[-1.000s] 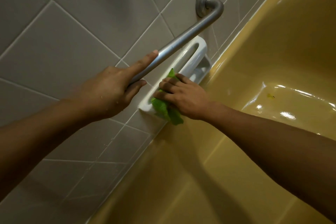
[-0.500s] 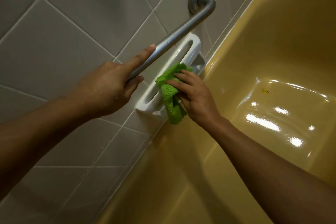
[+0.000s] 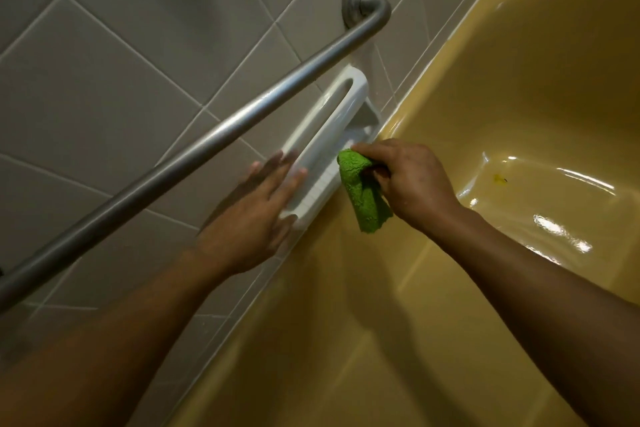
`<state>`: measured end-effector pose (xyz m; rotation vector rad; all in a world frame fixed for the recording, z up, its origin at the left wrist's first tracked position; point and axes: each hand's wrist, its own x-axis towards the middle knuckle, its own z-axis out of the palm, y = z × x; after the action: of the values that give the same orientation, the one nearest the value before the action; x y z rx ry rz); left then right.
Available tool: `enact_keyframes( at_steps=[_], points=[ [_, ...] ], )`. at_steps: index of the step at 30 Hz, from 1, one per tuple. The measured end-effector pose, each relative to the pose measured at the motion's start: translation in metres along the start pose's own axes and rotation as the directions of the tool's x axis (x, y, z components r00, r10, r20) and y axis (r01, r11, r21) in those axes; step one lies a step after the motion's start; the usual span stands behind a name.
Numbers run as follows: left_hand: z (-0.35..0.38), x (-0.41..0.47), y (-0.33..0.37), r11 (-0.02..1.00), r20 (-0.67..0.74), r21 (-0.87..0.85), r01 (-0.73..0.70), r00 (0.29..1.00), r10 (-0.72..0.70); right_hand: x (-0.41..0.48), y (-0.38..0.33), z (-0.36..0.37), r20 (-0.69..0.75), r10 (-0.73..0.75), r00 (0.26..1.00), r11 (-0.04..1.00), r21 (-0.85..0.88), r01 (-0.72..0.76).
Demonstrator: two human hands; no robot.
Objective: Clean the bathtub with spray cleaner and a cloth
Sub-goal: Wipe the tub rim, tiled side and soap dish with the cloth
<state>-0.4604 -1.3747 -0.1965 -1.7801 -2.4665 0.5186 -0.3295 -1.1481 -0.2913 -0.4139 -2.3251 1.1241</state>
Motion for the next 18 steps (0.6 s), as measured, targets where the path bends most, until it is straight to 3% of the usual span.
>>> enact_keyframes(
  at_steps=[3, 7, 10, 13, 18],
  points=[
    [0.016, 0.007, -0.028, 0.995, 0.038, -0.072, 0.063, 0.997, -0.060, -0.005, 0.013, 0.004, 0.028, 0.025, 0.999, 0.999, 0.023, -0.026],
    [0.022, 0.035, -0.039, 0.985, 0.030, -0.108, -0.133, 0.990, 0.137, -0.012, 0.029, 0.026, 0.018, 0.040, 0.999, 0.997, 0.061, -0.041],
    [0.034, 0.051, -0.034, 0.957, -0.064, -0.223, -0.184, 0.983, 0.174, -0.007, 0.038, 0.051, 0.016, 0.044, 0.999, 0.995, 0.093, -0.045],
    [0.045, 0.055, -0.031, 0.953, -0.166, -0.217, -0.210, 0.970, 0.176, 0.009, 0.044, 0.077, -0.004, 0.001, 1.000, 0.992, 0.124, 0.000],
    [0.050, 0.056, -0.031, 0.950, -0.182, -0.206, -0.236, 0.963, 0.199, 0.041, 0.054, 0.128, 0.108, -0.094, 0.990, 0.995, -0.021, 0.097]
  ],
)
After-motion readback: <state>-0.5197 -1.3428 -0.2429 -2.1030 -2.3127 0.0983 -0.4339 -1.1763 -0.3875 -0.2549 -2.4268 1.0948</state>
